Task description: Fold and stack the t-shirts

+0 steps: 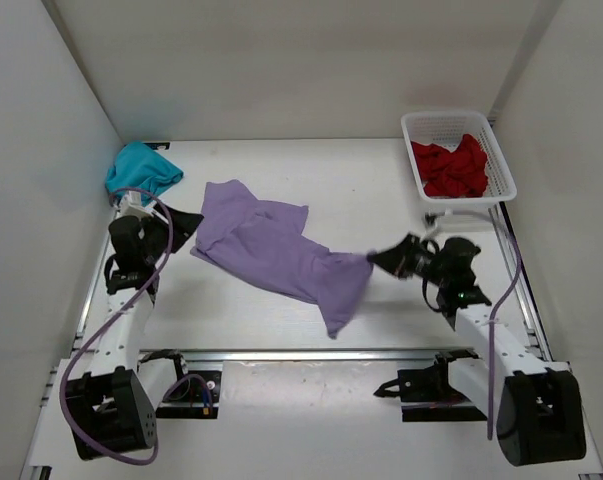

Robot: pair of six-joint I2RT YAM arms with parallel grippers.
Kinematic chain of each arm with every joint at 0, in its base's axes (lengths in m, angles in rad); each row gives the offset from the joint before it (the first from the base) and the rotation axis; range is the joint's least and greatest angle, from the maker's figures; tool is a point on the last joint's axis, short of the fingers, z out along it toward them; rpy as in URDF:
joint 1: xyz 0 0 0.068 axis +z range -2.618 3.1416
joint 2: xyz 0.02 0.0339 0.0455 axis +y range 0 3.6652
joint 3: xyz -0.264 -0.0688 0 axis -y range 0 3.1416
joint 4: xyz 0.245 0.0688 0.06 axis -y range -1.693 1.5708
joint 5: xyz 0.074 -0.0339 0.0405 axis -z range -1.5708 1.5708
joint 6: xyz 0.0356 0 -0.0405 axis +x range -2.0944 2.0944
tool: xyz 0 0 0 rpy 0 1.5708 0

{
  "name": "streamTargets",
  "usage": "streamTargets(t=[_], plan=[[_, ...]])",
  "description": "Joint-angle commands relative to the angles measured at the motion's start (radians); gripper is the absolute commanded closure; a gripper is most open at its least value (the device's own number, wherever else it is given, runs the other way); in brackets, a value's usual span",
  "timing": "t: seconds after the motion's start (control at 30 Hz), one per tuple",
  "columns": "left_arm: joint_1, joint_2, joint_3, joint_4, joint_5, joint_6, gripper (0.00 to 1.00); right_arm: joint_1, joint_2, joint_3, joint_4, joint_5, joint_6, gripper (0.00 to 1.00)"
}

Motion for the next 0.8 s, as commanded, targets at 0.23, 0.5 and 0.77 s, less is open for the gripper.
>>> streamTargets(t=[0.23, 0.5, 0.77], plan=[[-0.08, 0.002, -0.206, -0.093, -0.157, 0.068, 0.42, -0.074, -0.139, -0.146, -0.222, 0.254, -0.057, 0.59], [-0.178, 0.268, -0.031, -0.044, -0.301, 0.077, 0.42, 0.137, -0.106, -0.066, -0.317, 0.502, -0.147, 0.63], [-0.157, 0.477, 0.115, -0.055, -0.339, 0.05, 0.53, 0.205, -0.075, -0.103, -0.262, 0.451, -0.149, 0.61]])
